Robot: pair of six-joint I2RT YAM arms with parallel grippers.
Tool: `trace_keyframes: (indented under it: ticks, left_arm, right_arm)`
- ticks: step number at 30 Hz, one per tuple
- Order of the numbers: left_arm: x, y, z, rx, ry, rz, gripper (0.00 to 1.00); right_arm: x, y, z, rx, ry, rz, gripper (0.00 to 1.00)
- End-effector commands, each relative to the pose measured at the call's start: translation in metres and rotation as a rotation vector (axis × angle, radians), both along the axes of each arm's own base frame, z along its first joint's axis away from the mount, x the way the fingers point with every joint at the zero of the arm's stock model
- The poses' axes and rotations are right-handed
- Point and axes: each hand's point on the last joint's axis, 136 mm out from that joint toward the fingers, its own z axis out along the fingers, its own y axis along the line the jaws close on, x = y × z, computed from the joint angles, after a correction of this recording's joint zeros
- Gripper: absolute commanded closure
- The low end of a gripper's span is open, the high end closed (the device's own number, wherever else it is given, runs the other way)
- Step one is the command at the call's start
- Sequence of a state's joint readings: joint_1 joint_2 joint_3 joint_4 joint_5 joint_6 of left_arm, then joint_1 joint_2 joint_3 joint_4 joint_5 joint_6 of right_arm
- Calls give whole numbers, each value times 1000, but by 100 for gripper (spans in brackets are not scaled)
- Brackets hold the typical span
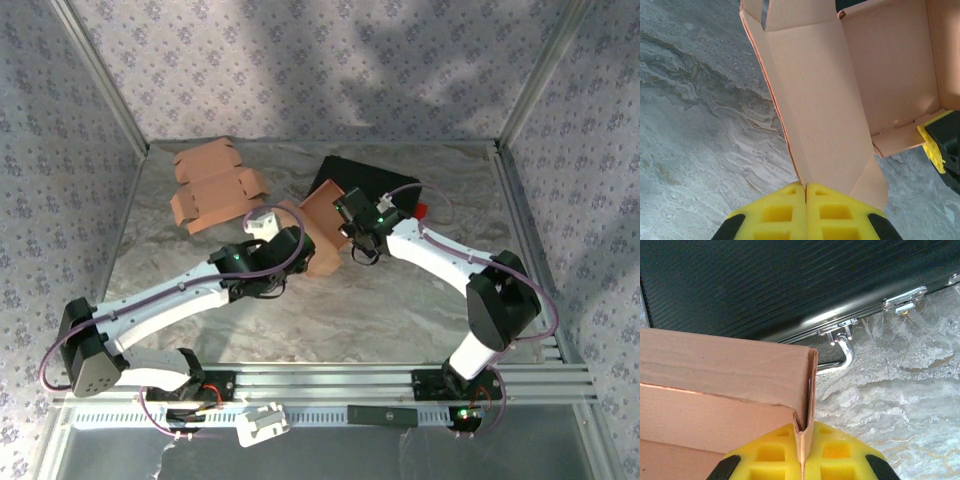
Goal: Fold the paper box
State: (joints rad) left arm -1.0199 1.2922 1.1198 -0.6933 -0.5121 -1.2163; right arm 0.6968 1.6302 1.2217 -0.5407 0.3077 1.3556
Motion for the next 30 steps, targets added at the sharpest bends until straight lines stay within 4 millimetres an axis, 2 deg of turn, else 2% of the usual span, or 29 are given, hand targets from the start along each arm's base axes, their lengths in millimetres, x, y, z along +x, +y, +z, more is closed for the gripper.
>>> trace_keyframes:
  ticks: [1, 5, 9, 10, 12, 16, 21, 24, 26, 30]
  left_arm:
    - [7, 8, 19, 64, -29, -26, 100]
    - [9, 9, 35, 117, -27, -112, 100]
    - [7, 10, 38, 167, 20, -243, 100]
    - [6, 10, 39, 191, 28, -289, 100]
    - [4, 21, 38, 289, 60, -335, 100]
    - [5, 29, 45, 445, 108, -481, 100]
    - [2, 12, 54, 505, 99, -727, 100]
    - [2, 10, 53, 575, 98, -820, 100]
    - [3, 8, 50, 607, 96, -868, 100]
    - [-1, -4, 41, 616, 108, -996, 100]
  right_arm:
    - [-5, 10, 10, 42, 3, 18, 83]
    - [-10, 15, 22, 27, -7, 41, 55]
    - [-18, 24, 44, 46, -53, 106, 29]
    - [-21, 27, 50, 50, -62, 137, 24]
    - [-27, 31, 63, 56, -89, 187, 18]
    - [-39, 20, 91, 37, -159, 268, 18]
    - [-40, 3, 112, 1, -226, 347, 21]
    - [-37, -3, 116, 16, -275, 411, 21]
    - [-36, -11, 112, 18, -293, 441, 21]
    - [-33, -27, 111, 32, -313, 480, 22]
